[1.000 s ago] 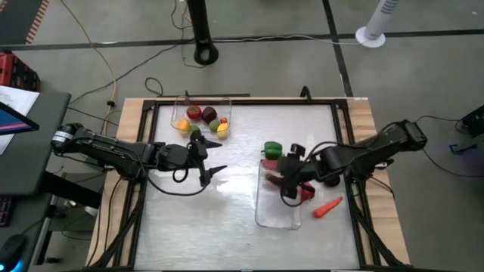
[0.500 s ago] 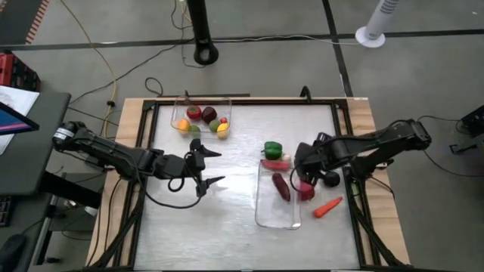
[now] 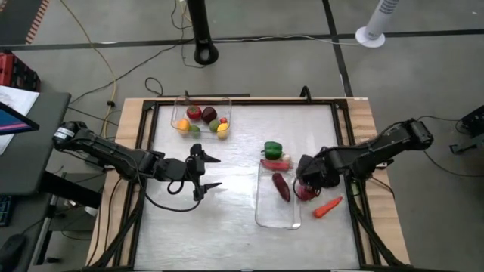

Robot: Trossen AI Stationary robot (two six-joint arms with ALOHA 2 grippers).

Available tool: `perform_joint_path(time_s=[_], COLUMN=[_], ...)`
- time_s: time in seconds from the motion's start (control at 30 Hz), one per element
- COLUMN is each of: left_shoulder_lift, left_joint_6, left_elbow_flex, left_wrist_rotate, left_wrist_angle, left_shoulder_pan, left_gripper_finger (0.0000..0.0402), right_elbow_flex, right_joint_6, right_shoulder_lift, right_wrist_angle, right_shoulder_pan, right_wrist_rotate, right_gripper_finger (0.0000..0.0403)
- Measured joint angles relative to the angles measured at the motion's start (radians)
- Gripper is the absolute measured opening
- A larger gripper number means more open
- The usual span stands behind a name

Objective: Sort produce into baskets
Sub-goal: Put the red bell pepper into the bottom transparent bin

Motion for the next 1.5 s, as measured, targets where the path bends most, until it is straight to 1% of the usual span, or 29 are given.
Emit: perform_joint_path(time_s=[0.17,0.3,0.47,0.57,0.67,0.83,0.97,1.13,1.27,1.5], left_shoulder_lift=[0.000,0.000,0.000,0.000,0.000,0.000,0.000,0.000,0.000,0.000], left_joint_6=[-0.011,-0.021,-0.023,-0.021,-0.021,-0.030,-0.034,-0.034,-0.034,-0.035], left_elbow_flex=[0.000,0.000,0.000,0.000,0.000,0.000,0.000,0.000,0.000,0.000], left_wrist_rotate=[-0.003,-0.006,-0.006,-0.006,-0.008,-0.008,-0.008,-0.008,-0.008,-0.008], left_wrist_angle=[-0.001,0.000,0.001,0.000,-0.008,-0.032,-0.035,-0.035,-0.035,-0.035], left_shoulder_pan=[-0.004,-0.004,-0.004,-0.004,-0.004,-0.004,-0.004,-0.004,-0.004,-0.004], left_gripper_finger=[0.0361,0.0361,0.0361,0.0361,0.0361,0.0361,0.0361,0.0361,0.0361,0.0361], right_elbow_flex=[-0.008,-0.009,-0.009,-0.011,-0.025,-0.069,-0.115,-0.170,-0.176,-0.174], right_joint_6=[0.070,0.096,0.162,0.170,0.163,0.162,0.161,0.162,0.143,0.133], right_shoulder_lift=[-0.006,0.000,0.000,0.020,0.061,0.109,0.113,0.106,0.108,0.109], right_wrist_angle=[0.069,0.090,0.094,0.124,0.159,0.224,0.288,0.335,0.344,0.333], right_shoulder_pan=[0.129,0.212,0.239,0.245,0.255,0.255,0.255,0.252,0.253,0.253], right_wrist_rotate=[0.002,0.026,0.042,0.059,0.083,0.079,0.072,0.073,0.081,0.061], right_gripper_finger=[0.0297,0.0327,0.0383,0.0396,0.0387,0.0385,0.0384,0.0370,0.0348,0.0286])
